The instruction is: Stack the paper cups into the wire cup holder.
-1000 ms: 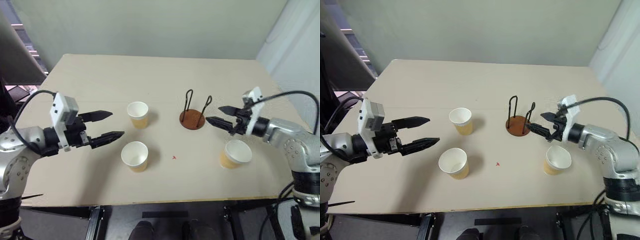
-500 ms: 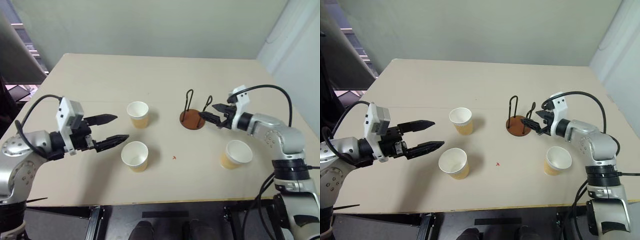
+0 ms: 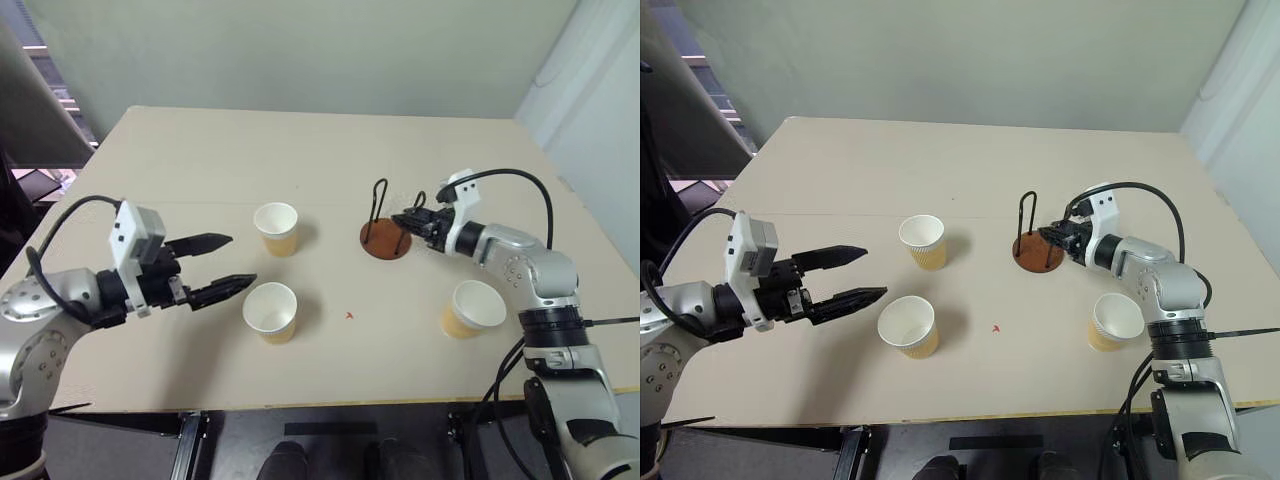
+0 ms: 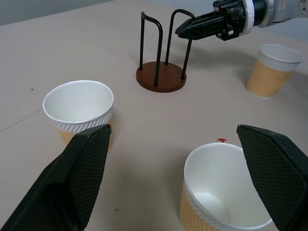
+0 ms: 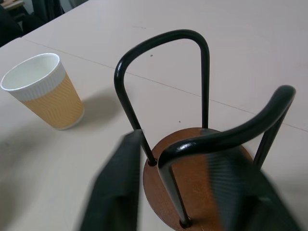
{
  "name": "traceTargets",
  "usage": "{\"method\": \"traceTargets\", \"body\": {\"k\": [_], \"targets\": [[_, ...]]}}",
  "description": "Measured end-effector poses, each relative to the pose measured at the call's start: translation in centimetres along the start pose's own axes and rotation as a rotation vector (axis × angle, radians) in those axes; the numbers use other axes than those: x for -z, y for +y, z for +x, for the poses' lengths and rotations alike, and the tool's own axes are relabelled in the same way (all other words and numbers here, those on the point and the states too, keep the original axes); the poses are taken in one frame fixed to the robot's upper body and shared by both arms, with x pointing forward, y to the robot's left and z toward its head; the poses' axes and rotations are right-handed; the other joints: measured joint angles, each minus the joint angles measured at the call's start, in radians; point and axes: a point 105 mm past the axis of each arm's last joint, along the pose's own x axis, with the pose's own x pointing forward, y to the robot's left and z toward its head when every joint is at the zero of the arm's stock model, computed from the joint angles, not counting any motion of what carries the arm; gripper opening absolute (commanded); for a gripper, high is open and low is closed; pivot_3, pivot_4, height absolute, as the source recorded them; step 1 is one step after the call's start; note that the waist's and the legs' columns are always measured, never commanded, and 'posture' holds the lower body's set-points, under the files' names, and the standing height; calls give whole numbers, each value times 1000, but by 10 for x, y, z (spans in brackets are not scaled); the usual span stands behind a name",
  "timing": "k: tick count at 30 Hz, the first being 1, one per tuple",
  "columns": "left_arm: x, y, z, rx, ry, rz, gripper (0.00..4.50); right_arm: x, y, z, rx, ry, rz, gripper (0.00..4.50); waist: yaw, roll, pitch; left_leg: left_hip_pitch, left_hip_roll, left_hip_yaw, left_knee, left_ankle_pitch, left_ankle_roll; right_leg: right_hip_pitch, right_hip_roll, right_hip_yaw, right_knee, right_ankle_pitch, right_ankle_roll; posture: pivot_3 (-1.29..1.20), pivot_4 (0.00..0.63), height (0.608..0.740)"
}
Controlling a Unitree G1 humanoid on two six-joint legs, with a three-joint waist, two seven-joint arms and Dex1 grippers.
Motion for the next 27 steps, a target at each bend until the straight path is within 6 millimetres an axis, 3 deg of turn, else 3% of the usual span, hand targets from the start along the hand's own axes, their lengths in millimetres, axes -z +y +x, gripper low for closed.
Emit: {"method": "traceTargets", "body": {"k": [2,6,11,19,27], "targets": [[0,0,0,1,0,2,4500,0,2,-1,-20,2,-7,43,0,0,0,0,0,0,0,0,0,0,0,0,0,0,0,0,150,740],[-1,-2,1,12,-2,3,4500,0,12,-14,-92,31,-60,43,4,0,0,-1,0,0,-1,0,0,0,0,-1,0,0,0,0,150,740],[-2,-8,6,73,11,7,4500,11,56,-26,-263,102,-120,43,2,0,0,0,0,1,-1,0,-1,0,0,0,-1,0,0,0,150,740],[1,-23,9,183,61,-5,4500,29,107,-43,-363,128,-116,43,0,-1,0,1,0,0,0,0,-1,2,1,0,-1,0,0,0,150,740],[0,-32,18,252,74,-11,4500,39,126,-50,-373,132,-53,43,-3,-1,-1,3,0,0,1,0,-1,4,1,0,0,0,0,0,150,740]]}}
